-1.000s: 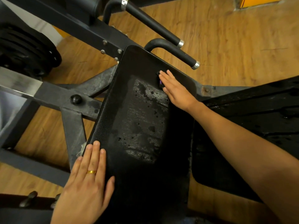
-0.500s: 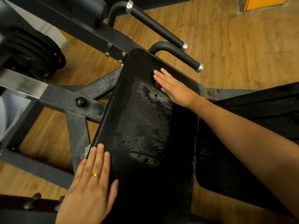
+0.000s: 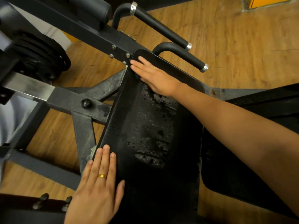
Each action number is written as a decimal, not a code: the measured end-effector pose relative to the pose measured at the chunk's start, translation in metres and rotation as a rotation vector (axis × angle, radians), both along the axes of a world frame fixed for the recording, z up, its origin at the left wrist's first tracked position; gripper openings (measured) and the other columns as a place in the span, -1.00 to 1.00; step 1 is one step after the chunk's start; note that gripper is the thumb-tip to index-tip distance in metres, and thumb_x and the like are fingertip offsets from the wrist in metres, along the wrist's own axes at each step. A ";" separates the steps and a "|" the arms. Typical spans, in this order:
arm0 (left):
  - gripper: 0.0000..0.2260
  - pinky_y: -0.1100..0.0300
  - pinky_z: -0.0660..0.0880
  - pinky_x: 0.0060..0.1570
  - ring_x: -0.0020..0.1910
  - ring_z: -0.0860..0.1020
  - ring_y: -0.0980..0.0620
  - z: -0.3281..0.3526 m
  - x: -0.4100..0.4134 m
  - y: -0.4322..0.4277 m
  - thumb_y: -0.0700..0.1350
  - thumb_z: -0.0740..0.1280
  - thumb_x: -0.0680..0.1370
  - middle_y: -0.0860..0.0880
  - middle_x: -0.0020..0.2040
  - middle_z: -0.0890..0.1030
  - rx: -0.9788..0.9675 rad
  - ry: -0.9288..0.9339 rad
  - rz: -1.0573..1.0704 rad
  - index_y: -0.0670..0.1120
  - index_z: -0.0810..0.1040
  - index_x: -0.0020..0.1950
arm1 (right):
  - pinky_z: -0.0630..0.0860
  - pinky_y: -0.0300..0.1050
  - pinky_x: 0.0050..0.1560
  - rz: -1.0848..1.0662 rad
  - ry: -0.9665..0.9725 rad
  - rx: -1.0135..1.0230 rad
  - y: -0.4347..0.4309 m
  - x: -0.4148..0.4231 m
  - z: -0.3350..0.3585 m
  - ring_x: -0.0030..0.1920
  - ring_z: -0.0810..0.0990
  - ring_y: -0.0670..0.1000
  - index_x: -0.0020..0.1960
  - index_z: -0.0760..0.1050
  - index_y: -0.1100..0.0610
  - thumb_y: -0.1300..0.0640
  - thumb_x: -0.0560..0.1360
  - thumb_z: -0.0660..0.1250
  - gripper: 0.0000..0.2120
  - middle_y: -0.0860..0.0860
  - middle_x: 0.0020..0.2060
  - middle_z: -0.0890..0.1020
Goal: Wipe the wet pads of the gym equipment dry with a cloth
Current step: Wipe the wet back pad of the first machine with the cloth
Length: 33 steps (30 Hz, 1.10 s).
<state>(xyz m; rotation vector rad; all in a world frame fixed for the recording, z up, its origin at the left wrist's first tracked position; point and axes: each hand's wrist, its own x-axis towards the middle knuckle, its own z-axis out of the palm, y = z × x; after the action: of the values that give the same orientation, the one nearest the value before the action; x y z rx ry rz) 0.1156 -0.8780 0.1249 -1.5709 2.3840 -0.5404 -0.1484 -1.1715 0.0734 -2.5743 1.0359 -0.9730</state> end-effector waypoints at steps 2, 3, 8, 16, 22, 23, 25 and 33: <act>-0.35 -0.05 0.04 0.53 0.55 0.20 -0.27 0.000 0.000 -0.001 0.14 -0.11 0.69 -0.34 0.57 0.22 0.002 0.007 -0.004 -0.35 0.32 0.50 | 0.11 0.16 0.59 0.031 -0.002 -0.023 -0.006 0.017 0.014 0.62 0.01 0.19 0.61 0.16 0.21 0.25 0.69 0.16 -0.50 0.11 0.61 0.18; -0.34 -0.05 0.03 0.53 0.55 0.20 -0.27 0.000 0.000 -0.001 0.15 -0.12 0.69 -0.34 0.57 0.22 0.006 0.010 -0.006 -0.34 0.32 0.51 | 0.11 0.17 0.59 0.038 -0.007 -0.019 -0.007 0.021 0.016 0.62 0.00 0.19 0.61 0.16 0.21 0.25 0.69 0.16 -0.50 0.11 0.61 0.17; -0.36 -0.04 0.03 0.54 0.56 0.19 -0.26 0.002 -0.001 -0.002 0.13 -0.03 0.66 -0.33 0.58 0.19 0.011 0.014 -0.021 -0.34 0.29 0.52 | 0.13 0.19 0.58 -0.061 -0.019 0.052 0.011 -0.013 -0.020 0.63 -0.01 0.13 0.62 0.16 0.16 0.24 0.68 0.17 -0.48 0.06 0.61 0.18; -0.34 -0.17 0.21 0.47 0.57 0.18 -0.28 0.003 -0.001 0.000 0.10 0.11 0.59 -0.33 0.59 0.16 0.019 0.020 -0.033 -0.35 0.29 0.52 | 0.07 0.04 0.61 -0.596 -0.308 0.497 0.088 -0.049 -0.091 0.62 0.03 0.08 0.59 0.22 0.16 0.21 0.71 0.12 -0.54 0.04 0.60 0.22; -0.35 -0.23 0.26 0.46 0.59 0.16 -0.28 0.005 -0.003 0.001 0.10 0.09 0.61 -0.32 0.60 0.14 0.032 0.021 -0.011 -0.35 0.25 0.54 | 0.16 0.06 0.57 -0.798 -0.461 0.708 0.125 -0.025 -0.082 0.61 0.09 0.03 0.62 0.18 0.09 0.10 0.72 0.06 -0.53 -0.02 0.62 0.15; -0.35 -0.23 0.26 0.46 0.59 0.15 -0.27 0.005 -0.003 0.001 0.10 0.08 0.61 -0.32 0.60 0.13 0.035 0.023 -0.011 -0.35 0.24 0.54 | 0.16 0.06 0.55 -0.802 -0.453 0.729 0.137 -0.020 -0.080 0.61 0.09 0.04 0.62 0.17 0.08 0.09 0.72 0.06 -0.53 -0.02 0.62 0.14; -0.35 -0.23 0.26 0.46 0.59 0.15 -0.27 0.003 -0.002 0.002 0.11 0.08 0.61 -0.32 0.60 0.13 0.034 0.023 -0.013 -0.35 0.24 0.54 | 0.12 -0.01 0.54 -0.794 -0.442 0.746 0.161 -0.008 -0.079 0.62 0.04 0.02 0.63 0.15 0.09 0.09 0.73 0.05 -0.52 -0.03 0.63 0.12; -0.34 -0.22 0.23 0.48 0.58 0.17 -0.28 0.003 -0.002 0.001 0.10 0.09 0.60 -0.33 0.60 0.14 0.033 0.031 -0.026 -0.36 0.25 0.54 | 0.07 -0.07 0.54 -0.861 -0.492 0.749 0.103 -0.020 -0.079 0.63 -0.04 0.06 0.60 0.19 0.15 0.11 0.73 0.02 -0.55 0.03 0.62 0.14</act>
<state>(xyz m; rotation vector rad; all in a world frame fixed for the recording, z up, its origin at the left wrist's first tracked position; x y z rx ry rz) 0.1132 -0.8770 0.1275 -1.5477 2.4266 -0.4819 -0.1682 -1.0681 -0.0054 -1.1884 1.9014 -1.0072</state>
